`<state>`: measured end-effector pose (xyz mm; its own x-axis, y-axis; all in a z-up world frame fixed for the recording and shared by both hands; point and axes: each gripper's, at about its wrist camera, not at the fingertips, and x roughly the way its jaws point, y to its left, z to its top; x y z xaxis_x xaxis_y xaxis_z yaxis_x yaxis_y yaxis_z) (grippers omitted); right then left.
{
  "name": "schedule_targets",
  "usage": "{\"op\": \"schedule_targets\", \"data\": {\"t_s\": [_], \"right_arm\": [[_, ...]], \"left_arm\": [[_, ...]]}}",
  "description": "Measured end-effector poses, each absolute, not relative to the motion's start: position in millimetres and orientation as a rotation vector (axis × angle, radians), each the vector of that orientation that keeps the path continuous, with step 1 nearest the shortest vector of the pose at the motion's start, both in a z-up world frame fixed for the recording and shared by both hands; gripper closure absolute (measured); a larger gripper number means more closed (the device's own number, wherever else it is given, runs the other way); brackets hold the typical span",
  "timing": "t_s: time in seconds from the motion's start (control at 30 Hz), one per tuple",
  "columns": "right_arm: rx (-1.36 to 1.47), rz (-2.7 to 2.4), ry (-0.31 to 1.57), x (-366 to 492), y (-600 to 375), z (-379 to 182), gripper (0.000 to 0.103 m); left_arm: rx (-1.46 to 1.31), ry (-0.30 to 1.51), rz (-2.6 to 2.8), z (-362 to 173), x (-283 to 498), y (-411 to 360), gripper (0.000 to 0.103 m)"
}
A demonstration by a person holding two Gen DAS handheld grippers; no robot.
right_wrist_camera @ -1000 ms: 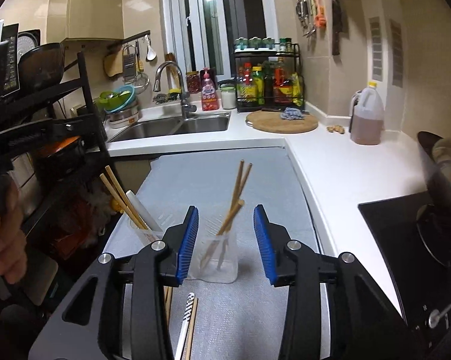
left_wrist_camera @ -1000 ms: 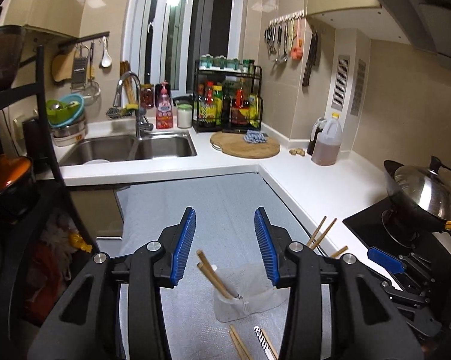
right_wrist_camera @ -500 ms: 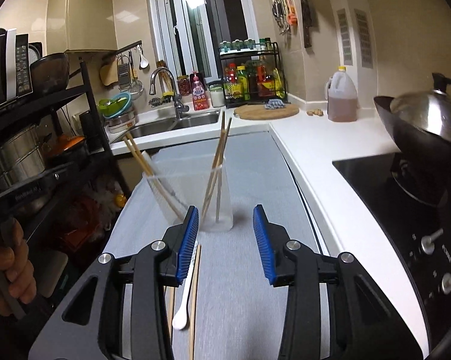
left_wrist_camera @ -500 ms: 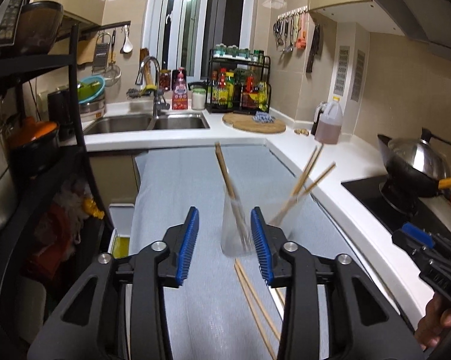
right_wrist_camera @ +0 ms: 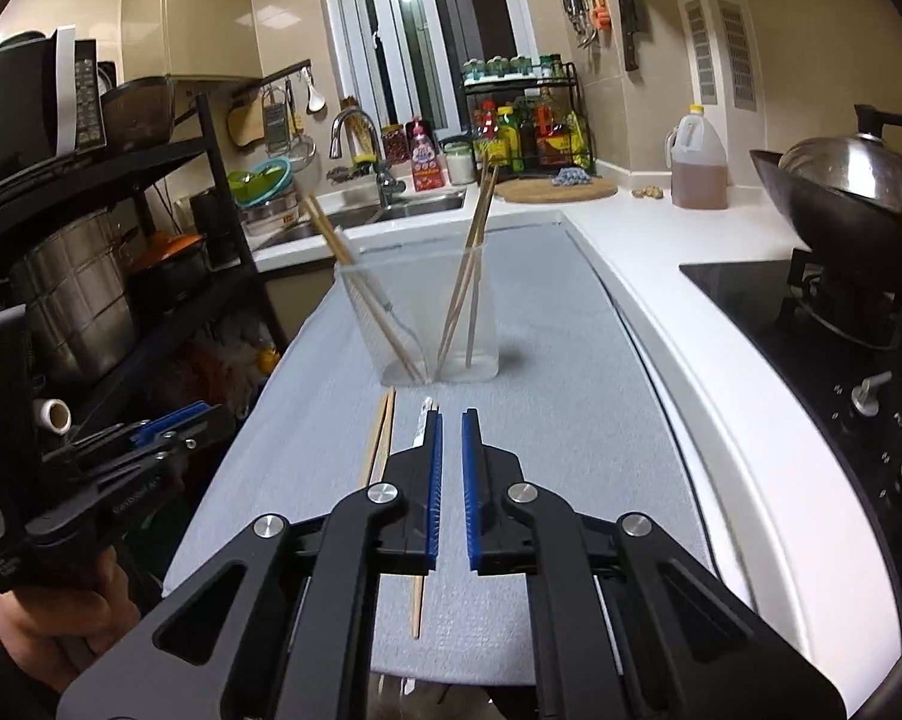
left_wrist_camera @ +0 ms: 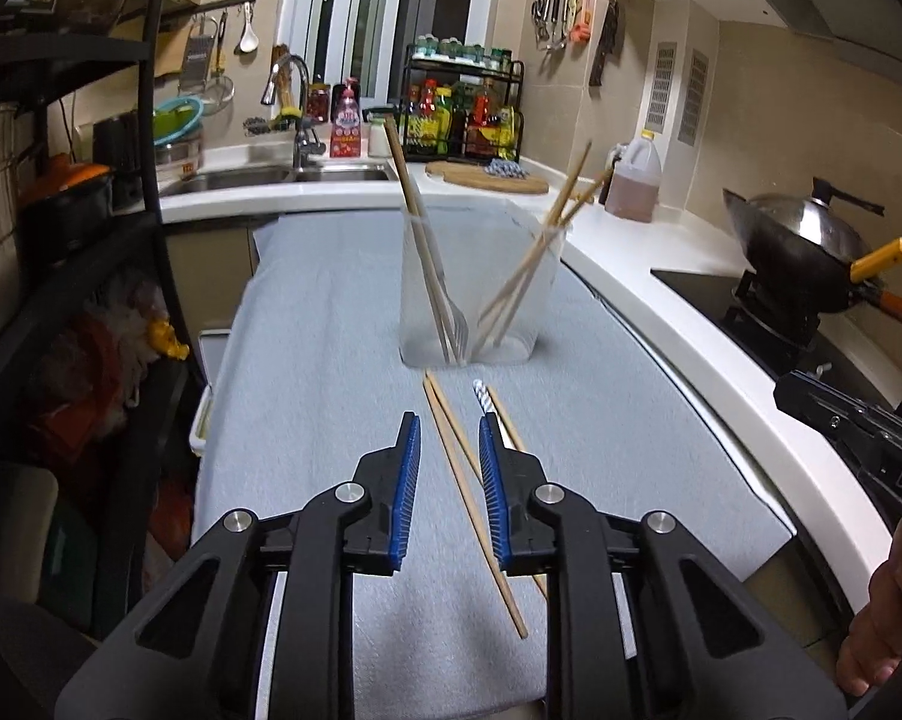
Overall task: Organize utensils
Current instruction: 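Withdraw both open tools from the container back to the remaining chopsticks, then grasp a wooden chopstick with the right tool while the left tool grasps another chopstick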
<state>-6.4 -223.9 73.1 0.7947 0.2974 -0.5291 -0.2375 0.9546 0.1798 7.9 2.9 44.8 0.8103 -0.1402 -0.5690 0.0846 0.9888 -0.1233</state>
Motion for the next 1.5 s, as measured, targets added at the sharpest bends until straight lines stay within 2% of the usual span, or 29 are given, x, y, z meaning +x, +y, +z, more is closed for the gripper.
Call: {"op": "schedule_targets", "data": {"t_s": [0.27, 0.67, 0.73, 0.93, 1.03, 1.1, 1.5], "right_arm": [[0.082, 0.317, 0.691, -9, -206, 23, 0.095], [0.027, 0.343, 0.815, 15, -171, -37, 0.090], [0.026, 0.343, 0.836, 19, -169, -44, 0.087], [-0.003, 0.339, 0.870, 23, -164, -55, 0.087], [-0.022, 0.332, 0.862, 21, -162, -56, 0.088], [-0.018, 0.325, 0.863, 20, -163, -57, 0.097], [0.012, 0.257, 0.852, 16, -193, -55, 0.097]], "left_arm": [[-0.093, 0.692, -0.139, -5, 6, -2, 0.086], [-0.095, 0.744, -0.126, -22, 13, 2, 0.086], [-0.102, 0.754, -0.127, -24, 14, 3, 0.086], [-0.107, 0.776, -0.134, -30, 18, -2, 0.086], [-0.113, 0.795, -0.142, -37, 21, -6, 0.086], [-0.126, 0.811, -0.152, -41, 23, -9, 0.086], [-0.077, 0.846, -0.172, -53, 27, -34, 0.085]]}}
